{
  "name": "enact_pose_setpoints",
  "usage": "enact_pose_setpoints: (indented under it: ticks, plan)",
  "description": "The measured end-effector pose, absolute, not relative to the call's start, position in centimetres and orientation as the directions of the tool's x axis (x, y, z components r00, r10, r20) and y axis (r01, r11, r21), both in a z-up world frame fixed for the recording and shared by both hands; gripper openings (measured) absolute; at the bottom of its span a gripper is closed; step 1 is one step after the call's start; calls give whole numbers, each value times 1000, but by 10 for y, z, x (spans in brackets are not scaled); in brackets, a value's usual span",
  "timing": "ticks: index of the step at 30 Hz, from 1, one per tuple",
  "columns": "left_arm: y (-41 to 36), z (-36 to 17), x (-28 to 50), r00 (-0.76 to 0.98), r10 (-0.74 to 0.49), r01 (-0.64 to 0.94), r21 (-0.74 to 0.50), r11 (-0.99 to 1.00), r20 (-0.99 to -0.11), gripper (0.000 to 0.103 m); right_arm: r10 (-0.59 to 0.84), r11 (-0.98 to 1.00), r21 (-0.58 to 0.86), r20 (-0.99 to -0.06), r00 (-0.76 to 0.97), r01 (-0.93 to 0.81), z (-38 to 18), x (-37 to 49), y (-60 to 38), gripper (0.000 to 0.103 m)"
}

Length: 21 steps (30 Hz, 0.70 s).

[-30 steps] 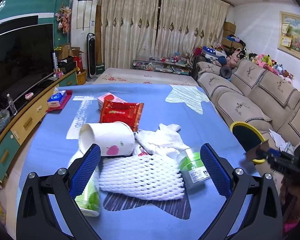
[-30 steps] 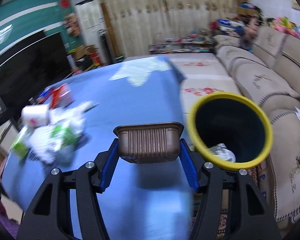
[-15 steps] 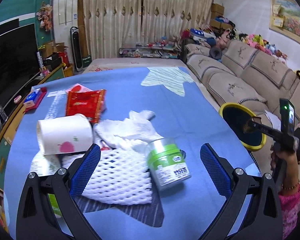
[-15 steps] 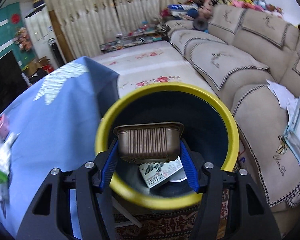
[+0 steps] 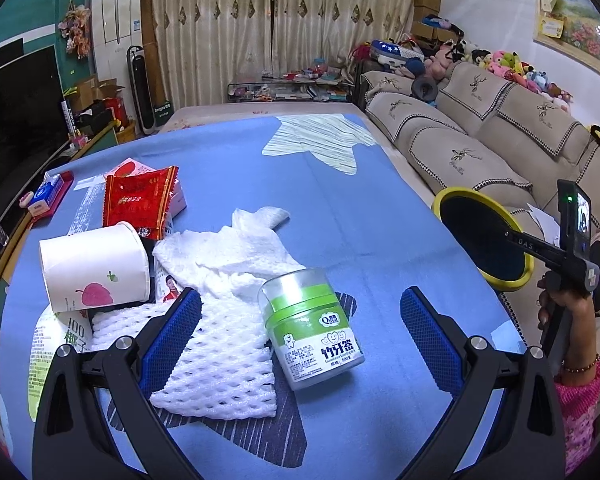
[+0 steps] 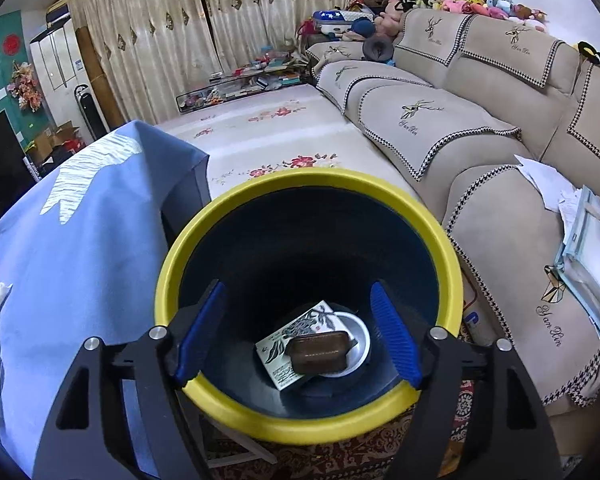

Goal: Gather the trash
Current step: 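Grasp the green-lidded jar with the left gripper and lift it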

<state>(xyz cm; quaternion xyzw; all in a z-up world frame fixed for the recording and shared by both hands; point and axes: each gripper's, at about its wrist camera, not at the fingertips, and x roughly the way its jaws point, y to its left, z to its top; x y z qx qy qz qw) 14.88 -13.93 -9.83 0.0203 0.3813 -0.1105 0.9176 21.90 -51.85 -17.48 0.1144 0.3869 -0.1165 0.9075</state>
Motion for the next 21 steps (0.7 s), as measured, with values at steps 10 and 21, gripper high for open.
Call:
enact_pose_setpoints:
  ticks: [10,21]
  plan:
    - [-153,-113,158,663,-164,229,-10,973,-731,96,-106,945,138,-730,675,298,-179,213,-519,72]
    - [-163,-132,174,628,-147,239,10,971,-764,67,-99,938,154,-738,667,309,-187,210,-523,72]
